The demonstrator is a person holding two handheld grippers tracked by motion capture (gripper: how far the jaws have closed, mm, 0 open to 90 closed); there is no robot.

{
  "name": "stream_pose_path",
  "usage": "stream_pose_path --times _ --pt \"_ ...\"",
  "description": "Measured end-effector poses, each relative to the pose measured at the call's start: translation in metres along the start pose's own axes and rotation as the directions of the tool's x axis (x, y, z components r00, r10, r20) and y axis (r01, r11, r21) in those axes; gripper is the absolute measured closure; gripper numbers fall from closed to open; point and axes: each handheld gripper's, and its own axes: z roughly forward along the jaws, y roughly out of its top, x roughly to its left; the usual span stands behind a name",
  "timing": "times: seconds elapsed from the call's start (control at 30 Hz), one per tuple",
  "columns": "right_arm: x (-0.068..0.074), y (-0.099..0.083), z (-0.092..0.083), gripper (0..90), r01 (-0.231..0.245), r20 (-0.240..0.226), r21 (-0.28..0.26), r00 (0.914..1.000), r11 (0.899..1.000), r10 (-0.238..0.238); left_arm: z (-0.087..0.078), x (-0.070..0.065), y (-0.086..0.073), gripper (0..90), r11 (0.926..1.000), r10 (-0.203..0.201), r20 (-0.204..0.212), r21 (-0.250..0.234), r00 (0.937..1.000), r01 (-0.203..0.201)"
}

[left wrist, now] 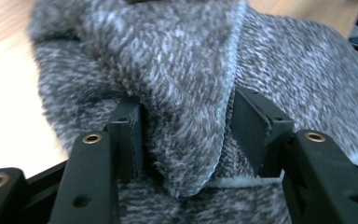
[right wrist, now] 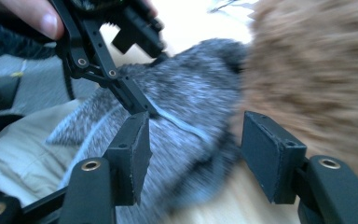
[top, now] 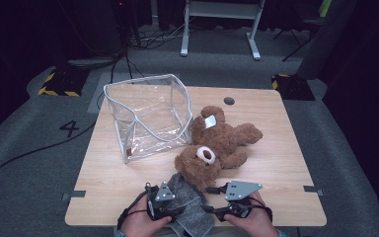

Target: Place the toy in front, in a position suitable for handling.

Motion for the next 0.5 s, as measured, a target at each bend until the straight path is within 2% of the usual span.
stream_pose_path --times 0.03,0.07,0.1,0.23,0.27,0.3,0.33,0.37,0.4,0.43,0.5 --pt "0.003 -0.001 0.012 42.9 0.013 -0.032 0.027 0.9994 1.0 -0.012 0.001 -0.002 0.0 46.7 1.0 0.001 0.021 0.004 0.9998 -0.001" --pt "0.003 -0.003 0.018 42.6 0.033 -0.034 0.046 0.9989 0.998 -0.031 0.001 -0.003 0.0 46.3 0.9999 0.013 0.046 0.0 0.9989 -0.013" --pt "0.003 -0.003 0.018 42.6 0.033 -0.034 0.046 0.9989 0.998 -0.031 0.001 -0.003 0.0 46.0 0.9999 0.013 0.046 0.0 0.9989 -0.013" --pt "0.002 -0.013 0.037 39.6 0.063 -0.014 0.12 0.998 0.991 -0.062 -0.003 -0.002 0.0 45.5 0.9998 0.018 0.054 -0.012 0.9984 -0.018" --pt "0.001 -0.017 0.039 49.6 0.101 -0.002 0.126 0.9949 0.987 -0.101 -0.006 -0.001 0.0 44.2 0.9996 0.023 0.057 -0.019 0.9981 -0.022" --pt "0.001 -0.017 0.038 58.6 0.107 -0.001 0.129 0.9942 0.986 -0.107 -0.012 -0.001 0.001 43.2 0.9988 0.006 0.054 -0.049 0.9985 -0.003" --pt "-0.001 -0.015 0.034 67.0 0.121 -0.01 0.15 0.9926 0.981 -0.121 -0.015 0.0 0.001 41.4 0.9984 0.012 0.036 -0.056 0.9993 -0.01" --pt "-0.001 -0.015 0.034 67.0 0.121 -0.01 0.15 0.9926 0.981 -0.121 -0.015 0.0 0.001 39.1 0.9984 0.012 0.036 -0.056 0.9993 -0.01" --pt "-0.004 -0.016 0.029 75.3 0.137 -0.019 0.164 0.9905 0.977 -0.136 -0.02 0.003 0.001 37.3 0.9981 0.006 0.028 -0.062 0.9996 -0.004" --pt "-0.004 -0.016 0.029 75.3 0.137 -0.019 0.164 0.9905 0.977 -0.136 -0.02 0.003 0.001 37.1 0.9981 0.006 0.028 -0.062 0.9996 -0.004" --pt "-0.007 -0.017 0.019 77.6 0.13 -0.014 0.177 0.9915 0.976 -0.129 -0.026 0.007 0.0 37.0 0.9976 0.005 0.003 -0.069 1.0 -0.005"
